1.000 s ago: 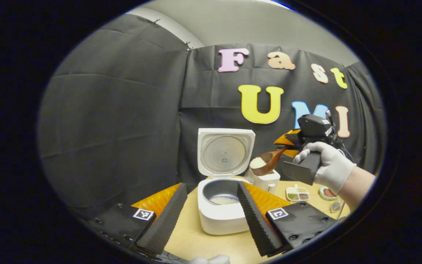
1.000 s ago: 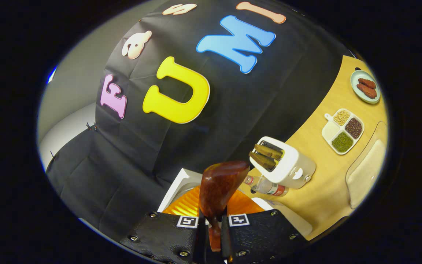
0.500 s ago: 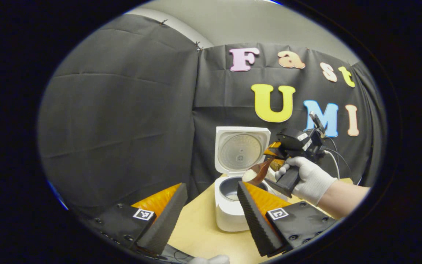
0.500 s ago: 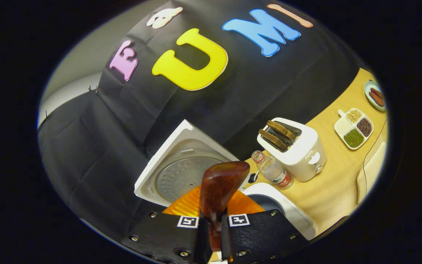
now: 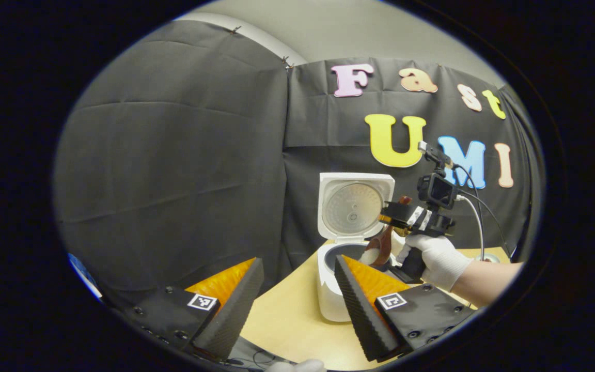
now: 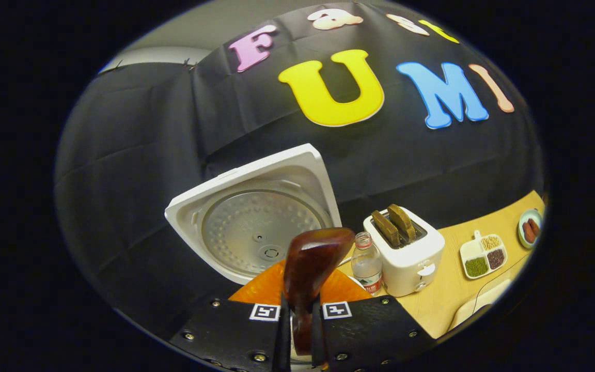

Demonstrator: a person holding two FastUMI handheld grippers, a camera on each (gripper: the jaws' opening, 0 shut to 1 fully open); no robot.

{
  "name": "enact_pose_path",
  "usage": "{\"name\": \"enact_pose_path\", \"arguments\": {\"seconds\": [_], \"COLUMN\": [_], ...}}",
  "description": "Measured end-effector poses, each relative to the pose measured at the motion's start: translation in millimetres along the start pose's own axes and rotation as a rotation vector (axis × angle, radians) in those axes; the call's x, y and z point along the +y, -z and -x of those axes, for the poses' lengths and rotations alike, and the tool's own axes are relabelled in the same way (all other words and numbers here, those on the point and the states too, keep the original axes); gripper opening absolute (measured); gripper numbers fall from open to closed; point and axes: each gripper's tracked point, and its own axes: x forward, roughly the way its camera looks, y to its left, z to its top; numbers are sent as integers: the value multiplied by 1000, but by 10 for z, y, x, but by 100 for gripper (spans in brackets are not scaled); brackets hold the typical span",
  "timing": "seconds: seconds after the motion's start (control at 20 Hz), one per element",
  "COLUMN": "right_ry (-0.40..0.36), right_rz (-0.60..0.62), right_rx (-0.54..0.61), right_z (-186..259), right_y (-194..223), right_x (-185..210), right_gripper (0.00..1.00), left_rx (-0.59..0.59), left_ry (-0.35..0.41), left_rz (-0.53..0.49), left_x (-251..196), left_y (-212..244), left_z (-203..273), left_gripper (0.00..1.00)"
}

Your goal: Close the left gripper, press the button to open the rice cooker; take a wooden spoon from the chopstick holder with the right hand, scoop a spoonful of rice and pour it into the rice cooker, then put the wooden spoon back into the chopstick holder.

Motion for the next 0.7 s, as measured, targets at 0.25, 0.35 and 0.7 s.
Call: {"name": "enact_pose_path", "arguments": {"seconds": [0.25,0.35,0.7], "right_ry": [-35,-48,-101], "right_rz": [299,419,671], "right_rx": [-65,-101,-141], "right_z": [26,33,91], "right_y": [-109,-139,-62], "right_x": [255,338,480], "right_gripper": [16,16,16], "left_rx": [-12,-12,-11], "left_ry": [-4,-1,7], "left_rz": [-19,-21,-38], "left_x": [-14,-28,-92], "left_y": [-52,-58,-56], "left_z": [1,13,32], "left_gripper": [96,97,96]}}
